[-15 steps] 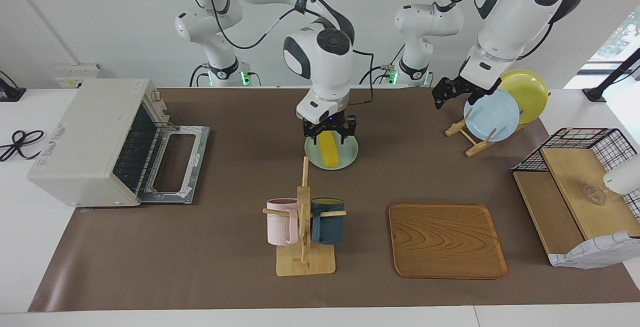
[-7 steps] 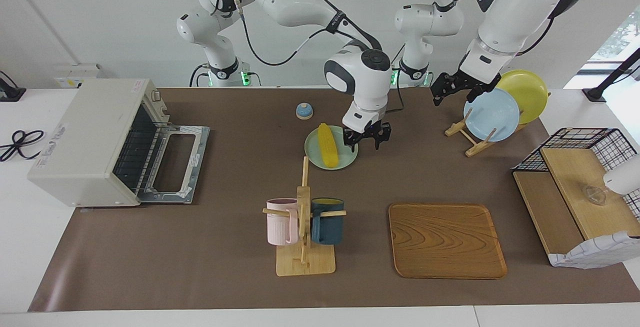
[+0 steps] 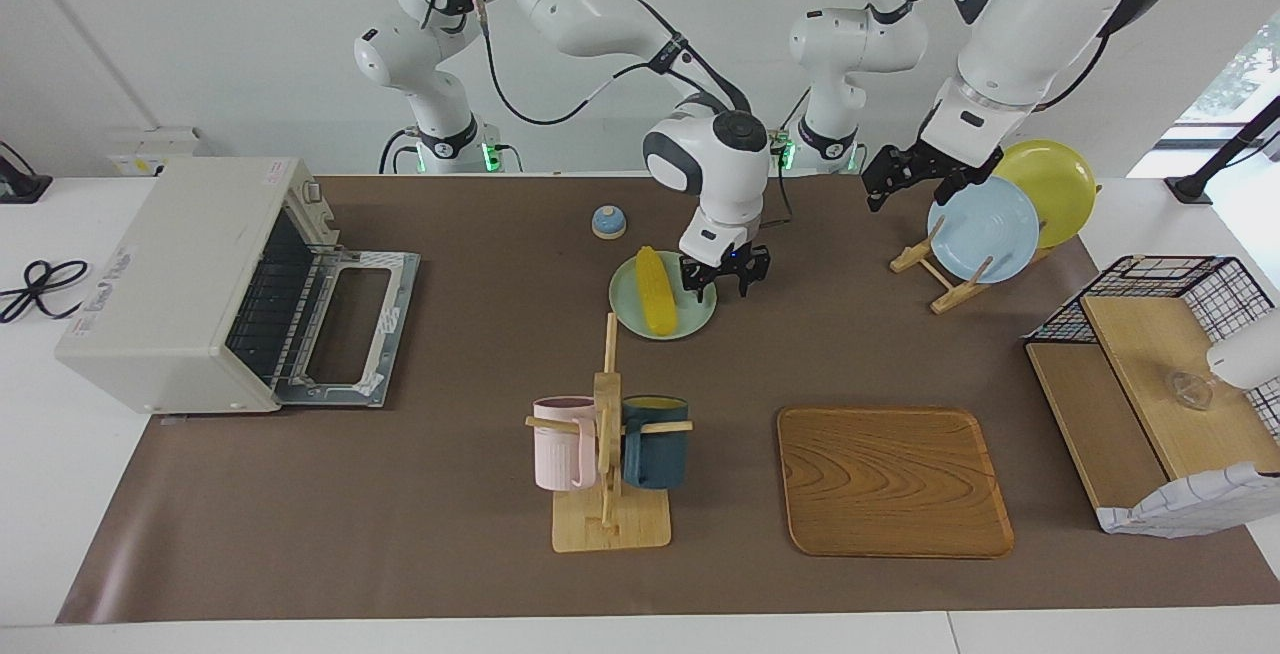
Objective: Put corn in oven
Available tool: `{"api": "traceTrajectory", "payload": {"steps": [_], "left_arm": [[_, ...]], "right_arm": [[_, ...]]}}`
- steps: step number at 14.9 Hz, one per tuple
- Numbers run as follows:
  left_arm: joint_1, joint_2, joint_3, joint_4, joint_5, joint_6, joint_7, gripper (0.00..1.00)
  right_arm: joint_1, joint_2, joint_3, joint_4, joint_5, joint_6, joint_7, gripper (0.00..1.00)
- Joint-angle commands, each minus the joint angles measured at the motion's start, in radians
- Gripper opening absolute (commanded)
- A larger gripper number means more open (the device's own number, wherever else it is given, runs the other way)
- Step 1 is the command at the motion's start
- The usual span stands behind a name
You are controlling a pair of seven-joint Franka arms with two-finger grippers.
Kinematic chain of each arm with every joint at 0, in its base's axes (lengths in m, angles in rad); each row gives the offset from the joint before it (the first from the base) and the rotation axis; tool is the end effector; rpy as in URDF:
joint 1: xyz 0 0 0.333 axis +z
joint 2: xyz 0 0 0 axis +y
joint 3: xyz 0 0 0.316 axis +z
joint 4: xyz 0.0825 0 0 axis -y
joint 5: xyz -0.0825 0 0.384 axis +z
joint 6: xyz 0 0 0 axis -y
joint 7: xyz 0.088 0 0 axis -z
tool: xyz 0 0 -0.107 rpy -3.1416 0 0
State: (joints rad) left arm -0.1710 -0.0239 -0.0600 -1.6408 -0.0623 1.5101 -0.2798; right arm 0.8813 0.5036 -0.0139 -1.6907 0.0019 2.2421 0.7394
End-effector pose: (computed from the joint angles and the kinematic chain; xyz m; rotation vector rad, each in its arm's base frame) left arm 0.5224 -0.1304 0.6000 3.1033 0.0752 -0.1845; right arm 0.4375 0.5175 0.3101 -3.1038 -0.2001 -0.0574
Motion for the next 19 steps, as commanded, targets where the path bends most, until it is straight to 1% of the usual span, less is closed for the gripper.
{"api": "traceTrajectory", "payload": {"steps": [1, 4, 5, 6, 7, 8, 9, 11, 12, 14, 15, 16, 17, 19], "left_arm": [[0.012, -0.004, -0.004, 0.004, -0.013, -0.016, 0.005, 1.00], [0.012, -0.005, -0.004, 0.004, -0.013, -0.015, 0.007, 1.00], [0.011, -0.005, -0.004, 0.004, -0.013, -0.013, 0.005, 1.00], [0.011, -0.005, -0.004, 0.003, -0.013, -0.013, 0.004, 1.00], [0.011, -0.007, -0.004, 0.003, -0.013, -0.013, 0.004, 1.00], [0.013, -0.007, -0.004, 0.003, -0.013, -0.013, 0.004, 1.00], [0.015, -0.010, -0.004, 0.003, -0.013, -0.013, 0.004, 1.00], [0.015, -0.011, -0.003, 0.001, -0.013, -0.011, 0.001, 1.00], [0.015, -0.011, -0.003, 0.001, -0.013, -0.011, -0.001, 1.00], [0.013, -0.011, -0.003, 0.001, -0.013, -0.010, -0.001, 1.00], [0.015, -0.011, -0.003, -0.001, -0.013, -0.011, -0.001, 1.00], [0.013, -0.013, -0.003, -0.007, -0.011, -0.011, -0.001, 1.00], [0.013, -0.019, -0.003, -0.013, -0.011, -0.011, 0.001, 1.00], [0.015, -0.019, -0.003, -0.013, -0.011, -0.005, -0.001, 1.00]], "right_arm": [[0.002, -0.050, -0.004, -0.099, 0.012, 0.039, 0.014, 0.54], [0.002, -0.059, -0.004, -0.127, -0.002, 0.040, 0.014, 0.49], [0.002, -0.059, -0.004, -0.127, -0.003, 0.040, 0.014, 0.45], [0.002, -0.059, -0.004, -0.129, -0.003, 0.040, 0.015, 0.39], [0.002, -0.059, -0.004, -0.127, -0.003, 0.039, 0.014, 0.30], [0.004, -0.059, -0.004, -0.123, -0.005, 0.036, 0.014, 0.08], [0.002, -0.059, -0.004, -0.118, -0.013, 0.031, 0.014, 0.00], [0.002, -0.059, -0.006, -0.118, -0.023, 0.028, 0.014, 0.00], [0.007, -0.059, -0.008, -0.107, -0.054, -0.010, 0.012, 0.00], [0.001, -0.057, -0.009, -0.029, -0.138, -0.167, 0.017, 0.00], [0.001, -0.057, -0.015, -0.009, -0.173, -0.243, 0.031, 0.00], [-0.005, -0.060, -0.017, 0.011, -0.209, -0.290, 0.056, 0.00], [-0.025, -0.079, -0.018, 0.016, -0.227, -0.311, 0.063, 0.00], [-0.112, -0.129, -0.018, 0.000, -0.230, -0.317, 0.048, 0.00]]}}
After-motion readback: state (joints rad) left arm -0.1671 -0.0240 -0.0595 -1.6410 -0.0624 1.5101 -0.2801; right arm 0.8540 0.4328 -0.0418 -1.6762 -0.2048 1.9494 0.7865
